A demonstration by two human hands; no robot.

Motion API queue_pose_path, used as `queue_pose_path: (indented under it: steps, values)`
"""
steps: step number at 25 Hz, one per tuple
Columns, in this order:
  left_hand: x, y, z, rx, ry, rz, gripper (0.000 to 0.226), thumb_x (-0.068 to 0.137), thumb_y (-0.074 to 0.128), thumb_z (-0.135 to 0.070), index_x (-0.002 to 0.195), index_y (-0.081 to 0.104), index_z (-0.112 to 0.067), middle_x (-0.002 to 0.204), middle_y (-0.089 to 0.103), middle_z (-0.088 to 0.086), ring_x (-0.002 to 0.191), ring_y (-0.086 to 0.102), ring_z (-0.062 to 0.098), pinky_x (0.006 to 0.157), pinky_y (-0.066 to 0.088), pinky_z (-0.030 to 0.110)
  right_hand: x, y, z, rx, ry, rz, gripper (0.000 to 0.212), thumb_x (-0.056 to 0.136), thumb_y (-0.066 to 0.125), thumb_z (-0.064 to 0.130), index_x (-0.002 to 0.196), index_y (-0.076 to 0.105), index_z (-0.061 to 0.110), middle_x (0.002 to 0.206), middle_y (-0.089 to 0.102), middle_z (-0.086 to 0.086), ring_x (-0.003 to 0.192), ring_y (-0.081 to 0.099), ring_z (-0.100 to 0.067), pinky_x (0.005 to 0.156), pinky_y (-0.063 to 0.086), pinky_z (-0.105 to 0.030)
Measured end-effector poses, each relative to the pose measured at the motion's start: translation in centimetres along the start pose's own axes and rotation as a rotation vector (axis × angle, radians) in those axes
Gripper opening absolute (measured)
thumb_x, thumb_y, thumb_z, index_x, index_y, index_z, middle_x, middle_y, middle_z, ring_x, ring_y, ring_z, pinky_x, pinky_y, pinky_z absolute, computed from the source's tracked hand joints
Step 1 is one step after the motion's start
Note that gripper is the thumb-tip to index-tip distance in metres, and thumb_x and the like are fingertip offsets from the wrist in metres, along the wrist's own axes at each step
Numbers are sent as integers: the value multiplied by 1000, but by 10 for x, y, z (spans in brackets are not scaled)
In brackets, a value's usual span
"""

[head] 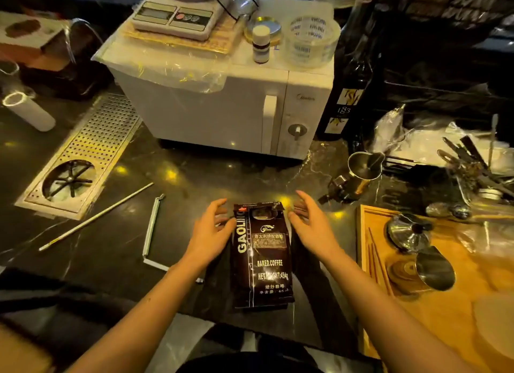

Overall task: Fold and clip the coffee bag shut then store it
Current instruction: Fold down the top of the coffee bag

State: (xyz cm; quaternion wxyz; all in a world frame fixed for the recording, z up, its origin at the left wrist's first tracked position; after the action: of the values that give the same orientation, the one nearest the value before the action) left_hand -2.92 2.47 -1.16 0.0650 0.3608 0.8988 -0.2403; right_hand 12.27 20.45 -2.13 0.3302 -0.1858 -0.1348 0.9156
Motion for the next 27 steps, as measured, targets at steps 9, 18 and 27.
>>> queue_pose_path:
  steps: [9, 18, 27]
  values:
    - [34, 19, 10, -175, -111, 33, 23, 91, 63, -3, 107, 69, -19, 99, 71, -2, 95, 68, 13, 69, 54, 13, 23, 23, -13, 276, 162, 12, 30, 95, 54, 0, 112, 64, 22, 105, 70, -10, 98, 68, -19, 74, 56, -24]
    - [31, 18, 19, -484, -254, 63, 33, 97, 47, 0, 94, 76, -16, 103, 75, 7, 105, 70, 27, 83, 59, 27, 14, 26, -10, 516, 296, -80, 33, 97, 47, 2, 92, 75, 20, 97, 75, -2, 92, 70, -17, 73, 56, -24]
    - [-17, 13, -27, -486, -60, 29, 20, 80, 74, 1, 90, 73, -17, 95, 76, 8, 92, 74, 26, 75, 62, 37, -41, 5, 29, 504, 58, -240, 15, 82, 75, 8, 88, 72, 21, 86, 76, 6, 85, 72, -8, 74, 59, -24]
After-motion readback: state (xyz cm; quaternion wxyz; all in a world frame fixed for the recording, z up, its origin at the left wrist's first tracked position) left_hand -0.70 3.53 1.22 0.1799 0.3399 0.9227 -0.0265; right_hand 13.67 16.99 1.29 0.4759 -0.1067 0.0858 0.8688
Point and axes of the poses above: each hand's wrist, its own x-axis towards the middle knuckle, its own y-axis out of the palm, z = x × y, the point moved 4 cm from there along x, towards the middle knuckle
